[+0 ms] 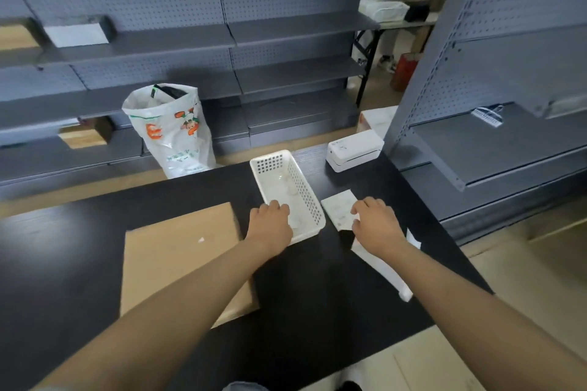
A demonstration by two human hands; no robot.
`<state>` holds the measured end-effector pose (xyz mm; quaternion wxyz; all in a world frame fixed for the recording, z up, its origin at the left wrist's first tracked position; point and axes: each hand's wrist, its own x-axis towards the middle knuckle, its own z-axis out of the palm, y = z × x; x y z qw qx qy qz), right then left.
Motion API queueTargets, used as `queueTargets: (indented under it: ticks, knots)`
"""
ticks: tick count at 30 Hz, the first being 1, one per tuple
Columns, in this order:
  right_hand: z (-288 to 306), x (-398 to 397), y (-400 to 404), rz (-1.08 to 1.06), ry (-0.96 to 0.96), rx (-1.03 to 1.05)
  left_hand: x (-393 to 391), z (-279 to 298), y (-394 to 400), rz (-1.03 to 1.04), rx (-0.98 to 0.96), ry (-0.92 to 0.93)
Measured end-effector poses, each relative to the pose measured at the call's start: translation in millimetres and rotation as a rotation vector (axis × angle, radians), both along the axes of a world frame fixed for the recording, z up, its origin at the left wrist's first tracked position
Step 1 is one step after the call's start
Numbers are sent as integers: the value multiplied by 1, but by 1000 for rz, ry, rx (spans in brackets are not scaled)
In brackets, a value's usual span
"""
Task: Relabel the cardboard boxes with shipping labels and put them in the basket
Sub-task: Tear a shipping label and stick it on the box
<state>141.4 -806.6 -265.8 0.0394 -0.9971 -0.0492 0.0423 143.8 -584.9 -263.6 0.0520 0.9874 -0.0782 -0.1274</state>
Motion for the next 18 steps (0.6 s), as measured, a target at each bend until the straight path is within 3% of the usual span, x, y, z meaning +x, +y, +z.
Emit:
queueTargets:
  ticks: [8,18]
  knots:
    - [-6,24,-98,11,10,75,2,-4,-101,39,14,17]
    - [-36,55,-125,-21,144,83,28,-26,-130,-54,5,67]
